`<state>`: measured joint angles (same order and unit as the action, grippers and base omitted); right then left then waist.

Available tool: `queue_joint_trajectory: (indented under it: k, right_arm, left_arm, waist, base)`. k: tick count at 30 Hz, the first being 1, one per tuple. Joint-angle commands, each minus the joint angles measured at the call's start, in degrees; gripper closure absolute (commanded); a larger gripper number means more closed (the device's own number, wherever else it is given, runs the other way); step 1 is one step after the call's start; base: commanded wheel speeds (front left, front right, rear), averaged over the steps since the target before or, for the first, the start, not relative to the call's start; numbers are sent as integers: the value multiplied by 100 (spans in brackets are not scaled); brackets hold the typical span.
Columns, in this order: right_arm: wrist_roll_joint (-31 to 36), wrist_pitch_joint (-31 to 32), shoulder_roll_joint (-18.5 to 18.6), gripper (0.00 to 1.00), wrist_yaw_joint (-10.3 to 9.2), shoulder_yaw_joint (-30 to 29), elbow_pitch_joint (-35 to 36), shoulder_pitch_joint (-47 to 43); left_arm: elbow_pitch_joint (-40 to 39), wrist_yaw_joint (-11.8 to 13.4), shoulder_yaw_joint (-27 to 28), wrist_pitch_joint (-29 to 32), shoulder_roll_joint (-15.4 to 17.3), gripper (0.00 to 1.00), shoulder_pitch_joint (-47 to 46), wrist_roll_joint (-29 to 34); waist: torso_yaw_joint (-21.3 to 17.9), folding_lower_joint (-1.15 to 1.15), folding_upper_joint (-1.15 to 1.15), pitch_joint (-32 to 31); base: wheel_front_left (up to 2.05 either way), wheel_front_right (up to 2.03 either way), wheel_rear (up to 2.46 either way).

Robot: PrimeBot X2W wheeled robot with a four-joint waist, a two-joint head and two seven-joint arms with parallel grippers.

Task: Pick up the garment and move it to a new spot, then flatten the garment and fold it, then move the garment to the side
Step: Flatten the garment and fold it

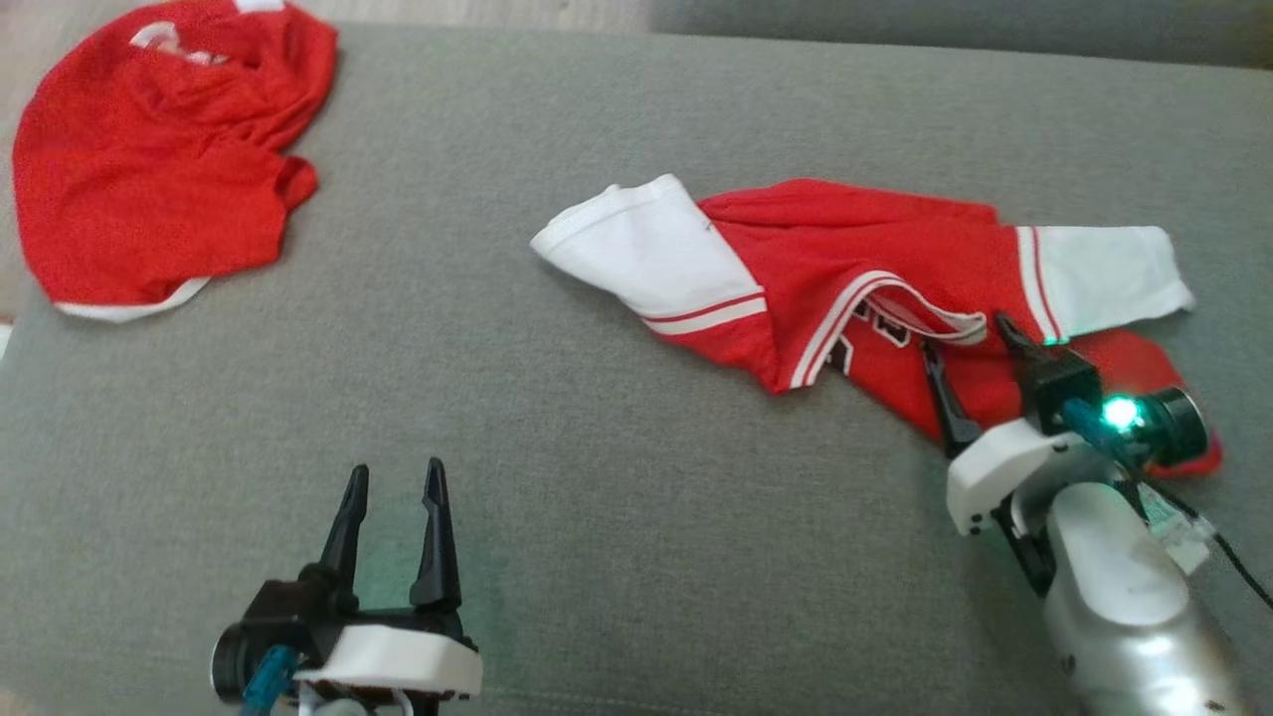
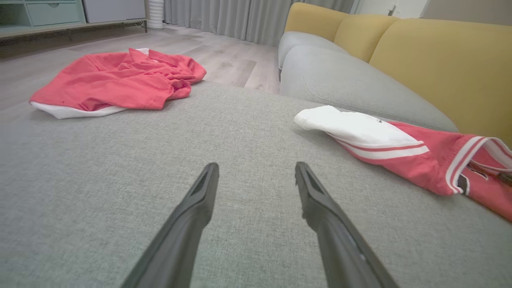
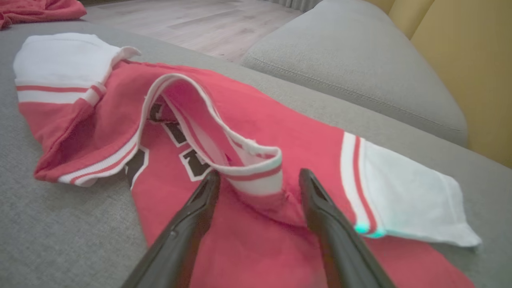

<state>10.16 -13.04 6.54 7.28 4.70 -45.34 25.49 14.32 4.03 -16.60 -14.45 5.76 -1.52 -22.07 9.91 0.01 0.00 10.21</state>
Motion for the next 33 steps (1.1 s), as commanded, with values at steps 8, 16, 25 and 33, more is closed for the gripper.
queue_joint_trajectory:
  k: [8, 16, 25, 33]
  right_arm:
    - [-368, -154, -116, 100, 21, 534, -105, 416]
    - [-1312, -192, -349, 100, 21, 1975, 785, 210]
    - [-2694, 368, -365, 100, 21, 3694, 1767, 256]
    - [-3661, 644, -366, 100, 21, 4306, 1788, 624]
  left_arm:
    - [-95, -48, 351, -55, -86, 0, -165, 143]
    - [-55, -110, 500, -55, -114, 0, -48, 208]
    - [-54, -153, 601, -55, -126, 0, 22, 256]
    - [88, -233, 436, -55, -168, 0, -78, 346]
  waist:
    - [5, -1, 0, -42]
    - [-106, -1, 0, -393]
    - [234, -1, 0, -639]
    - [748, -1, 0, -663]
  base:
    - [0, 0, 0]
    - [0, 0, 0]
    - [0, 0, 0]
    - [0, 0, 0]
